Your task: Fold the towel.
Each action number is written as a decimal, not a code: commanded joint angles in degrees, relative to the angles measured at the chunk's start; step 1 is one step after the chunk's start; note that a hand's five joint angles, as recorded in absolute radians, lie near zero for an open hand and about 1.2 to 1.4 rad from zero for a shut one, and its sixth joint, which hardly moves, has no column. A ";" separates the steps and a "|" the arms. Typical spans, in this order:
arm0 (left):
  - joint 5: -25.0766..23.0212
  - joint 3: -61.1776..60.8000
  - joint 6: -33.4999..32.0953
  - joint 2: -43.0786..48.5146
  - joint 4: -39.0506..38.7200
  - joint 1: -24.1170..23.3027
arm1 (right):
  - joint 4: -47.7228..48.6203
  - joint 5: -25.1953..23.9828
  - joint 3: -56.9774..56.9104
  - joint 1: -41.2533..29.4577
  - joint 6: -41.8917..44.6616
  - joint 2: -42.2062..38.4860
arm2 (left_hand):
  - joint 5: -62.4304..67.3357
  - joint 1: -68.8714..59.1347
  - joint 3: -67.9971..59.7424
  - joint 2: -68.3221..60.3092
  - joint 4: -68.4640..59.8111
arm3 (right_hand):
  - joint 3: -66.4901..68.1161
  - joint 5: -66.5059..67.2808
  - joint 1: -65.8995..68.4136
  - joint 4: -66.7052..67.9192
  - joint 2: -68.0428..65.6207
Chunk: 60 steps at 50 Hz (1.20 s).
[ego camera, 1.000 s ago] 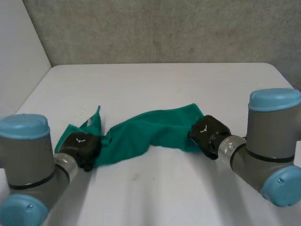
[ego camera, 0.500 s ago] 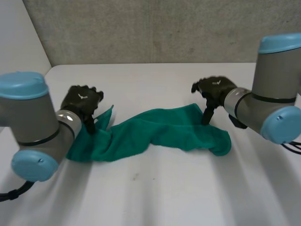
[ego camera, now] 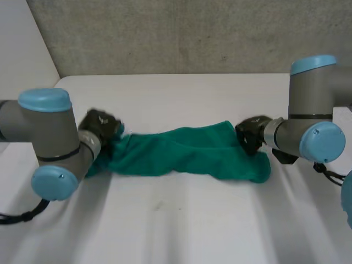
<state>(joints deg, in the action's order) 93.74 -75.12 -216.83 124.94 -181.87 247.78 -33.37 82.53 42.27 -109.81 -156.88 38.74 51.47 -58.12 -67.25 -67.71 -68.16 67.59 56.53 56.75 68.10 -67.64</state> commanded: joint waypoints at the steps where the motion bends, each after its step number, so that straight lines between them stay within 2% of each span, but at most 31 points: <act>1: 0.66 8.05 0.09 -2.95 -14.91 -0.10 | 6.46 4.74 -12.45 -0.14 0.08 0.45 | 18.53 -21.88 -12.75 -12.29 -11.84 | 12.41 13.47 23.25 11.90 -12.36; 3: 0.83 11.99 0.36 -3.56 -18.68 -0.19 | 12.78 6.85 -16.07 -0.14 -0.62 0.81 | 18.53 -21.88 -12.75 -12.29 -11.84 | 12.41 13.47 23.25 11.90 -12.36; 6: 0.83 13.76 0.71 -4.44 -20.36 -0.28 | 20.59 7.99 -16.96 -0.14 -1.32 2.55 | 18.53 -21.88 -12.75 -12.29 -11.84 | 12.41 13.47 23.25 11.90 -12.36; 11: 1.97 11.42 2.72 -8.04 -20.02 -1.24 | 18.52 7.47 -10.73 -0.49 -1.50 8.62 | 18.53 -21.88 -12.75 -12.29 -11.84 | 12.41 13.47 23.25 11.90 -12.36; 12: 2.06 9.83 2.90 -8.66 -19.67 -1.25 | 18.08 7.38 -8.97 -0.49 -1.59 8.89 | 18.53 -21.88 -12.75 -12.29 -11.84 | 7.31 8.37 18.15 6.80 -7.26; 13: 2.07 6.34 3.25 -10.05 -19.41 -1.25 | 17.38 7.29 -5.13 -0.49 -1.94 8.89 | 18.53 -21.88 -12.75 -12.29 -11.84 | -15.06 -14.00 -4.22 -15.57 15.11; 14: 1.98 4.65 3.26 -10.76 -19.32 -1.25 | 17.11 7.21 -3.26 -0.49 -2.38 8.89 | 18.53 -21.88 -12.75 -12.29 -11.84 | -22.44 -21.38 -11.60 -22.95 22.49; 18: 2.07 -1.77 3.35 -13.05 -19.14 -0.72 | 16.93 7.03 1.94 -0.40 -4.23 8.89 | 18.53 -21.88 -12.75 -12.29 -11.84 | -29.75 -28.69 -18.91 -30.26 29.80; 20: 2.15 -3.36 3.35 -13.41 -18.88 -0.46 | 16.41 6.42 7.19 -0.40 -10.60 8.98 | 18.53 -21.88 -12.75 -12.29 -11.84 | -32.93 -31.88 -22.09 -33.45 32.99; 23: 2.15 -5.30 3.35 -14.11 -18.18 -0.46 | 16.23 4.05 9.23 -0.40 -15.72 8.98 | 18.53 -21.88 -12.75 -12.29 -11.84 | -32.94 -31.89 -22.10 -33.46 33.00; 28: 2.15 -6.00 3.43 -16.83 -15.63 -0.54 | 15.00 -5.07 11.70 -0.84 -24.42 9.07 | 18.53 -21.88 -12.75 -12.29 -11.84 | -33.11 -32.06 -22.27 -33.62 33.17; 32: 2.15 -6.00 3.61 -19.20 -13.87 -1.16 | 14.56 -8.95 11.44 -1.45 -28.91 9.16 | 18.53 -21.88 -12.75 -12.29 -11.84 | -33.28 -32.22 -22.44 -33.79 33.33; 38: 2.15 -6.27 4.31 -23.42 -11.06 -2.74 | 15.09 -9.84 9.59 -3.83 -32.09 7.75 | 18.53 -21.88 -12.75 -12.29 -11.84 | -33.78 -32.73 -22.94 -34.30 33.84; 46: 1.98 -6.62 9.31 -31.67 -6.76 -5.81 | 15.17 -10.64 -3.06 -9.80 -37.71 -2.17 | 18.53 -21.88 -12.75 -12.29 -11.84 | -34.96 -33.91 -24.12 -35.47 35.02; 60: 2.07 -6.53 10.02 -36.52 -6.22 -10.38 | 19.38 -9.84 -12.65 -15.61 -45.35 -10.27 | 18.53 -21.88 -12.75 -12.29 -11.84 | -35.30 -34.24 -24.46 -35.81 35.35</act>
<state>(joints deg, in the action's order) 95.64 -81.62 -206.74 89.62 -188.06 239.70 -16.63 72.21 32.07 -124.12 -199.25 30.79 51.48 -59.53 -68.31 -68.29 -68.45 30.58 20.66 27.20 30.66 -31.40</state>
